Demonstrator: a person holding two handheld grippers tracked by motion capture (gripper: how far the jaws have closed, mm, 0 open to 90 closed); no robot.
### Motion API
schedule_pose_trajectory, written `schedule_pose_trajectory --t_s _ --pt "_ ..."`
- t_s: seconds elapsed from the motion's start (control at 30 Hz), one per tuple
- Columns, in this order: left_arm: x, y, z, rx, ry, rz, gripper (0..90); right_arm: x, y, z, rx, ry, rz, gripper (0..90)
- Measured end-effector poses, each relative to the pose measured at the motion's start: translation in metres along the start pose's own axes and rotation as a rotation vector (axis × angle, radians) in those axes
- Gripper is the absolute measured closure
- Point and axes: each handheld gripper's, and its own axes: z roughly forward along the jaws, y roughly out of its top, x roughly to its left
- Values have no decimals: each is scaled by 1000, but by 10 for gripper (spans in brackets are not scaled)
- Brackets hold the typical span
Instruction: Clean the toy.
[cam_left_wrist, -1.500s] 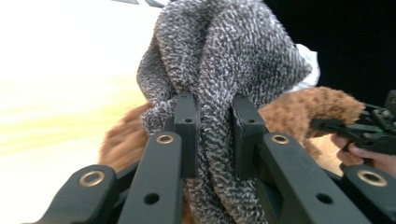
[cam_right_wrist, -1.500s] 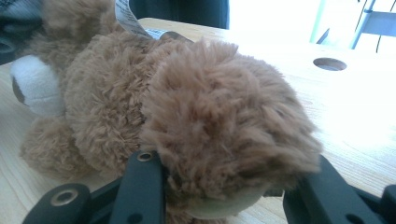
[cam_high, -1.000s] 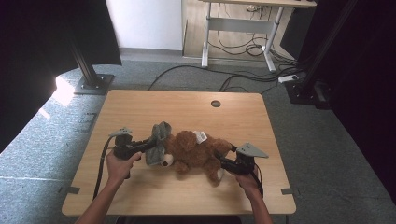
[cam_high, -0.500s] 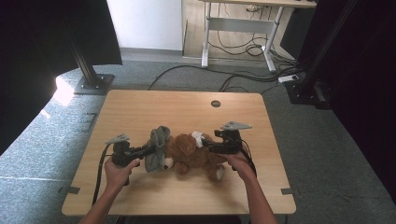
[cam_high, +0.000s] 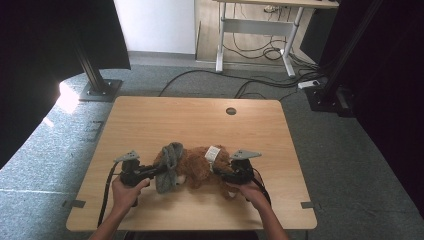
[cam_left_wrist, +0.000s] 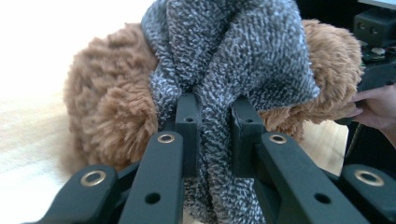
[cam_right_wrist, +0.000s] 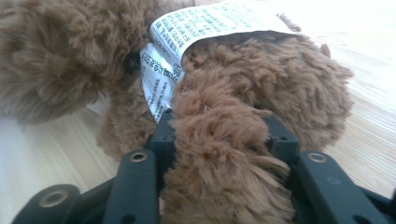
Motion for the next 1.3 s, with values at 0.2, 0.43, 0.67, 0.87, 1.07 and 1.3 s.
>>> schedule_pose_trajectory --t_s 0.2,0.43,0.67,0.87,1.07,1.3 --pt "1 11 22 0 5 -6 767 -3 1 0 -31 -123 -41 611" --pt "5 27 46 -2 8 -19 766 -25 8 5 -80 -211 -48 627" --pt "4 11 30 32 -21 -30 762 -15 -4 -3 -113 -154 -46 630" --pt "-24 34 10 -23 -64 24 759 -3 -19 -11 -137 -114 -103 630" --pt "-55 79 42 -4 -46 109 757 0 -24 -12 -164 -113 -137 630" --pt "-35 75 88 114 11 61 757 -3 -27 -14 -168 -103 -122 625"
